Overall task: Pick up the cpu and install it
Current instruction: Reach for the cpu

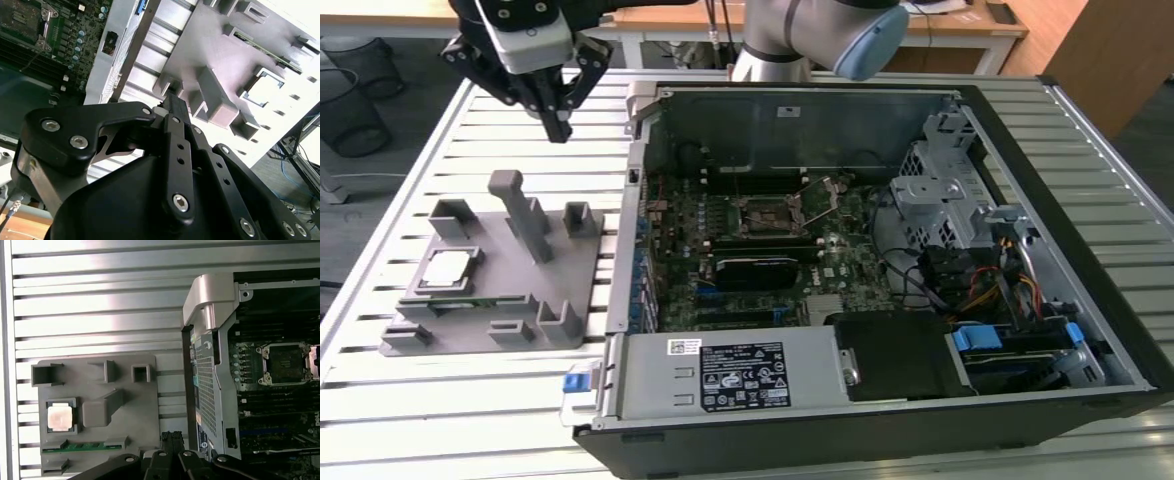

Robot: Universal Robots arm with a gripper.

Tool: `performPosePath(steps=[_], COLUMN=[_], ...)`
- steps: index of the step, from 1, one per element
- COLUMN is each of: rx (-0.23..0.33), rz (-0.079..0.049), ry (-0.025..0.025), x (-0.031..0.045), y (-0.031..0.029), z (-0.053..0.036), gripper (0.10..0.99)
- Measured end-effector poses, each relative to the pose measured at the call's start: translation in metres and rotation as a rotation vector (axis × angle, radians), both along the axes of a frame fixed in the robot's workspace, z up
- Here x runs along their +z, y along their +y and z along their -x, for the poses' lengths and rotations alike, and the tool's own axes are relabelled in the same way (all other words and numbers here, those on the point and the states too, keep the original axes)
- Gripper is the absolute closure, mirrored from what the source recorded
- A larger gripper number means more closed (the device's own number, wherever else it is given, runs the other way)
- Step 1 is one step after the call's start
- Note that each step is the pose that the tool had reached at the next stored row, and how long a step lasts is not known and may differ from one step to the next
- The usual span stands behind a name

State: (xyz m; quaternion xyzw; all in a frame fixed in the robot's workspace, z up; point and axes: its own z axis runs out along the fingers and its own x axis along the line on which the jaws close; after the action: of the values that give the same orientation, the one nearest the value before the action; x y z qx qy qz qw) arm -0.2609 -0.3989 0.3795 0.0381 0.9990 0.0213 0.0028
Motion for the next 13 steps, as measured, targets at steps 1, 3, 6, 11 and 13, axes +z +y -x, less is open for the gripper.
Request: performPosePath(steps=[1,3,6,11,13], rx=[0.0,0.0,0.0,0.0,0.0], rz=[0.0,0.0,0.0,0.0,0.0], ry=[0.0,0.0,0.0001,0.0001,0.0002], x=[-0.0001,-0.0002,-0.0004,-0.0007,-0.0008], y=[0.0,0.0,0.0,0.0,0.0], z=[0.0013,0.0036,0.0064,0.0108,0.0125], gripper=[0.98,0.98,0.98,0.98,0.98])
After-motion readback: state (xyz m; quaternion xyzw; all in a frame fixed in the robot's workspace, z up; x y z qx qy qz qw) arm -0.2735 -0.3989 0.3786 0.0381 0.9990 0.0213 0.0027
